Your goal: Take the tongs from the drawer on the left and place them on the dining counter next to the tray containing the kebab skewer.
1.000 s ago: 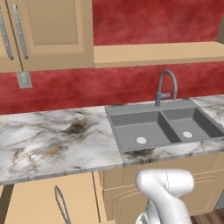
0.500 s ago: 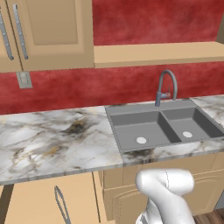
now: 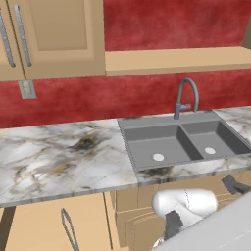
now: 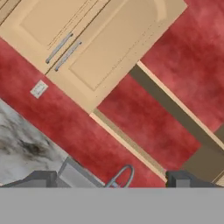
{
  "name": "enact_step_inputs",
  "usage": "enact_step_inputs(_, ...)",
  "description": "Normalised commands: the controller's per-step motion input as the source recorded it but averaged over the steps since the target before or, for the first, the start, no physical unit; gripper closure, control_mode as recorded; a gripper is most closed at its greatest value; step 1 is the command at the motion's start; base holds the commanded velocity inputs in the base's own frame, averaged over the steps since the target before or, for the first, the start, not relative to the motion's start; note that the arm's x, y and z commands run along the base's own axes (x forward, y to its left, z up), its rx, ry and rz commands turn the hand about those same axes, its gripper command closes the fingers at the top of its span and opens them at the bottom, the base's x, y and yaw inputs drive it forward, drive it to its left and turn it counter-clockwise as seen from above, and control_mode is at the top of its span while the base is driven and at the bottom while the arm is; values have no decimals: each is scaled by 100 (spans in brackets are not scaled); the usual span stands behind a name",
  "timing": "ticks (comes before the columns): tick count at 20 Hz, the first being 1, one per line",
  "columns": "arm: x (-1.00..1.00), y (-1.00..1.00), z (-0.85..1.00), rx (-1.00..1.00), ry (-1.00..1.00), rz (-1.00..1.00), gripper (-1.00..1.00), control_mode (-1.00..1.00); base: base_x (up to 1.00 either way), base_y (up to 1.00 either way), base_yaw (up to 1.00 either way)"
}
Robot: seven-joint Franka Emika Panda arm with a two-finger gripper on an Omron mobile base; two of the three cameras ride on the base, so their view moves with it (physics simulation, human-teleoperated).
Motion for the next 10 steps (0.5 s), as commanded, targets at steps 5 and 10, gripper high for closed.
enact_step_inputs(5, 74, -65, 10, 14, 3, 0, -100, -100, 0, 0, 0)
enact_step_inputs(10, 66, -58, 0, 12, 5, 0, -100, -100, 0, 0, 0)
